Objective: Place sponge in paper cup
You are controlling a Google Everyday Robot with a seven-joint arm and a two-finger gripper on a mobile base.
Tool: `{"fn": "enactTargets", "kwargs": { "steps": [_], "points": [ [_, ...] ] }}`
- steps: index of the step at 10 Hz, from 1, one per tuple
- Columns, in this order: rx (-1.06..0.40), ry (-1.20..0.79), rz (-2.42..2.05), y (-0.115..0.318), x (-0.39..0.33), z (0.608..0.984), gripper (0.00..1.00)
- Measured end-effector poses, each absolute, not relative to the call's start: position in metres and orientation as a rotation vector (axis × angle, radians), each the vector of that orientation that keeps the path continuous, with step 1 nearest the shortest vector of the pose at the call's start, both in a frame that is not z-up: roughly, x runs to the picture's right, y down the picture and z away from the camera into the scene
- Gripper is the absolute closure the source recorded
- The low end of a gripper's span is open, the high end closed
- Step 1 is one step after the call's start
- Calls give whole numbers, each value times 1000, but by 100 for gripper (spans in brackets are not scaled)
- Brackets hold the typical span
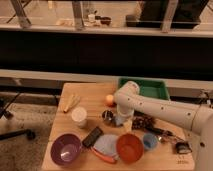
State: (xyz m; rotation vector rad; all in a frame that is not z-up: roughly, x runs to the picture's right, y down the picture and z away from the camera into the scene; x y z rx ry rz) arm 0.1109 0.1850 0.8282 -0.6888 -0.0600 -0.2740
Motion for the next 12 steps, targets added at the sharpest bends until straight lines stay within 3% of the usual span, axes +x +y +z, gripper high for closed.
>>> {"fn": "enactTargets", "kwargs": {
  "steps": [12],
  "points": [
    [-639, -29, -133, 180, 98, 847, 20]
  ]
}}
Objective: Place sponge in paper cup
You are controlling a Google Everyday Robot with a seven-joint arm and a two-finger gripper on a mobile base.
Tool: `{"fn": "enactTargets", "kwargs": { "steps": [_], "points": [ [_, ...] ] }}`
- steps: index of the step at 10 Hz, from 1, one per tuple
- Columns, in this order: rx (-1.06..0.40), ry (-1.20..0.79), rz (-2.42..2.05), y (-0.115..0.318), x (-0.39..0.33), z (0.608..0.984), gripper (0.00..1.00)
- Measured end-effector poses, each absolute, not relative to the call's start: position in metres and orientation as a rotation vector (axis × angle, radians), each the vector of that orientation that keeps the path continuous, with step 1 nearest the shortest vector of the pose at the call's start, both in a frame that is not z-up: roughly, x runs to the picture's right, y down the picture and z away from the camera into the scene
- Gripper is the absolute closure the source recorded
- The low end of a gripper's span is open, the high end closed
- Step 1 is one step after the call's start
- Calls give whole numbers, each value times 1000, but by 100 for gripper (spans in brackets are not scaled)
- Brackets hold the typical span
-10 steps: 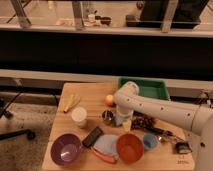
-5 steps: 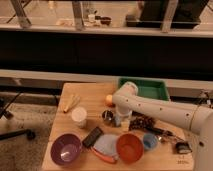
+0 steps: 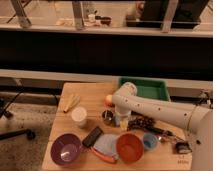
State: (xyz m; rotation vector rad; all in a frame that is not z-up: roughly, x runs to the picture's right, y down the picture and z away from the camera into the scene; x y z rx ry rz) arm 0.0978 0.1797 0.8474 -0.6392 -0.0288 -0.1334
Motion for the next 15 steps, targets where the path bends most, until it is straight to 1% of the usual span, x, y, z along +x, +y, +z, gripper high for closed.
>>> {"fn": "enactTargets", "kwargs": {
  "steps": [4, 5, 6, 7, 9, 10, 12, 13, 15],
  "points": [
    [-637, -40, -123, 181, 98, 853, 20],
    [-637, -44, -122, 181, 98, 854, 25],
    [-639, -46, -121, 183, 99, 855, 36],
    [-641, -48, -121, 185, 100, 856, 43],
    [-647, -52, -122, 188, 101, 858, 64],
    [-648, -54, -122, 189, 101, 859, 76],
    [-644, -59, -122, 189, 102, 859, 94],
    [-645, -60, -122, 189, 102, 859, 98],
    [-645, -60, -124, 187, 104, 855, 98]
  ]
}}
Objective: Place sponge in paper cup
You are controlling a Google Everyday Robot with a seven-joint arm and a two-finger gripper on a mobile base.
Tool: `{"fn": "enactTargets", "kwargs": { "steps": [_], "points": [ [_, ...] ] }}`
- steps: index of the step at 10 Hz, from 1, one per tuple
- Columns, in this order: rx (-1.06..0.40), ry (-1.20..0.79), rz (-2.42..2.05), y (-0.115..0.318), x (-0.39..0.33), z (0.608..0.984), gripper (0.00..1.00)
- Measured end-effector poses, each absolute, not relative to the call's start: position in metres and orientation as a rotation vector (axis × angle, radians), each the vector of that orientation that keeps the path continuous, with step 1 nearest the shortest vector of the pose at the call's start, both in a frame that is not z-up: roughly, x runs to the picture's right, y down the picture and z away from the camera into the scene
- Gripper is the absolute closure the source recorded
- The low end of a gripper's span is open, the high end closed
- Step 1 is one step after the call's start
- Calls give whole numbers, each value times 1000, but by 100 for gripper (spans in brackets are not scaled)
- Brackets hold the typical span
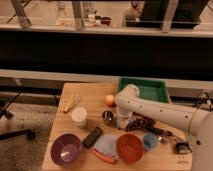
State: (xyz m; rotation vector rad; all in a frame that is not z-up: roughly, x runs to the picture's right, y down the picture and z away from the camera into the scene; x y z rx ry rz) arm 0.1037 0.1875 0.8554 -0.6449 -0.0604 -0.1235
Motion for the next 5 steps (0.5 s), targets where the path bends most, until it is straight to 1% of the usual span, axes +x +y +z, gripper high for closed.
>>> {"fn": "enactTargets", "kwargs": {
  "steps": [5],
  "points": [
    [-613, -75, -135, 167, 102, 837, 98]
  ]
}}
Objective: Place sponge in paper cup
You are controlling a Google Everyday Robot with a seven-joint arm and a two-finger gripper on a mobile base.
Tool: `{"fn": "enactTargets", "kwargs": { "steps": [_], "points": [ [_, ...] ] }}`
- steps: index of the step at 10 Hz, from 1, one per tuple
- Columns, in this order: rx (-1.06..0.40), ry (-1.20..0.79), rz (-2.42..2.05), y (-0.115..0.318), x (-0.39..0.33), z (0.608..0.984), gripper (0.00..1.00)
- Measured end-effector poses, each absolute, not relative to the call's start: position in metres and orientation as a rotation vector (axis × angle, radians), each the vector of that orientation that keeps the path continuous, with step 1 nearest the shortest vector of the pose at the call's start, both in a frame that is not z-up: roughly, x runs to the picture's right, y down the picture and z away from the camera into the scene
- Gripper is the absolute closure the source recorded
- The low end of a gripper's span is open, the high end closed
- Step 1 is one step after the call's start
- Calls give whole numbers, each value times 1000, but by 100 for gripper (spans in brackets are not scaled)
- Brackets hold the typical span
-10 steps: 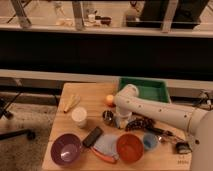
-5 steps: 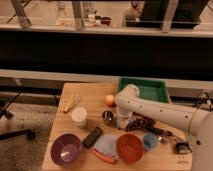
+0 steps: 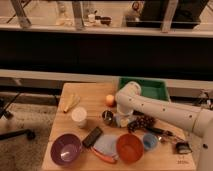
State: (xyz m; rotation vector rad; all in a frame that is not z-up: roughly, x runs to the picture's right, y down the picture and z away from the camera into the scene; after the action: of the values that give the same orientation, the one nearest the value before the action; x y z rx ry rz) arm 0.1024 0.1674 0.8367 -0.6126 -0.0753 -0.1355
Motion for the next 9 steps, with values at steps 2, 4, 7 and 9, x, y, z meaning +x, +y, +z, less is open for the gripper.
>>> {"fn": "enactTargets", "kwargs": {
  "steps": [2, 4, 7, 9],
  "points": [
    [-596, -83, -146, 158, 99, 828, 98],
    [-577, -93, -157, 147, 94, 816, 98],
    [-548, -114, -177, 134, 83, 798, 98],
    [-529, -133, -197, 125, 74, 782, 98]
  ]
}}
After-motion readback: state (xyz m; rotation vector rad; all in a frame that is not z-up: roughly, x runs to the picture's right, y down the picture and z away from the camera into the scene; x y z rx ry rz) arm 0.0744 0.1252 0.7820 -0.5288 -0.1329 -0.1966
